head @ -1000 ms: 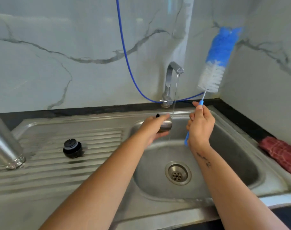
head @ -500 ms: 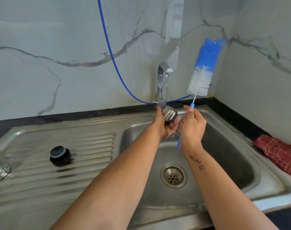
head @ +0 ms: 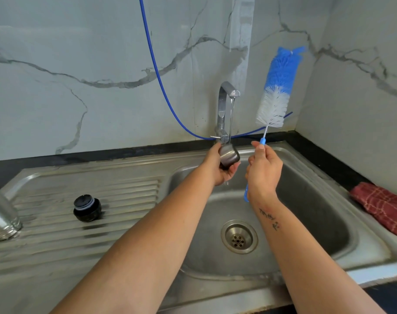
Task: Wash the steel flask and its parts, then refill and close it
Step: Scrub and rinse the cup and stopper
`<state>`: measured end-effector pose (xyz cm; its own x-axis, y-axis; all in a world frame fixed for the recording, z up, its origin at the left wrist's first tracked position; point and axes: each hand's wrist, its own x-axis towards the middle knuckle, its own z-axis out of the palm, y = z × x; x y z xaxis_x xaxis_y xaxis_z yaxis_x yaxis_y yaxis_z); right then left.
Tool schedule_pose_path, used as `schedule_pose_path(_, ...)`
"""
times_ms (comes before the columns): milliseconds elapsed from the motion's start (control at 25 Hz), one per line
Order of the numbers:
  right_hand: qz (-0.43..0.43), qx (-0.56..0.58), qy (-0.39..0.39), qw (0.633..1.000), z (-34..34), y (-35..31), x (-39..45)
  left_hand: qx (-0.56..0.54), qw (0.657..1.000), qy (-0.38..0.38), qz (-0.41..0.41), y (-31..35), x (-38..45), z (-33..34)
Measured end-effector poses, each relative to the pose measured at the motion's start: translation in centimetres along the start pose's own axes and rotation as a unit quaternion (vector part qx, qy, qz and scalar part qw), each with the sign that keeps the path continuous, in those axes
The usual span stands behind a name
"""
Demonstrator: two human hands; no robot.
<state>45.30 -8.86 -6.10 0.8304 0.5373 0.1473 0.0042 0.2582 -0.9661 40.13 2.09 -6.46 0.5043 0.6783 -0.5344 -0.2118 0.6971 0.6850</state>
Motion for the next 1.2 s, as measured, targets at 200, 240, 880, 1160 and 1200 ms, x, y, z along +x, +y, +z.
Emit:
schedule_pose_path(200,-0.011,-0.004,-0.006,1.0,0.2,0.1,0.0,0.006,0.999,0.043,0.021,0.9,0.1,0.1)
schedule_pose_path(240,-0.014,-0.005,-0.008,1.0,0.1,0.0,-0.1,0.016,0.999,0.039,0.029,0.9,-0.1,0.5)
schedule_pose_path(880,-0.124,-0.003,-0.11,0.986,1.0,-0.3,-2.4,0.336,0.833,0.143,0.415,2.1,-9.6,-6.1)
schedule_pose_path(1160,-0.126,-0.016,-0.141,0.982,1.3,0.1,-2.9,0.319,0.888,0.149,0.296,-1.4,-9.3,-9.2)
schedule_pose_path(1200,-0.128,-0.019,-0.143,0.981,1.3,0.1,-2.9,0.302,0.897,0.139,0.29,-1.2,-9.1,-9.4)
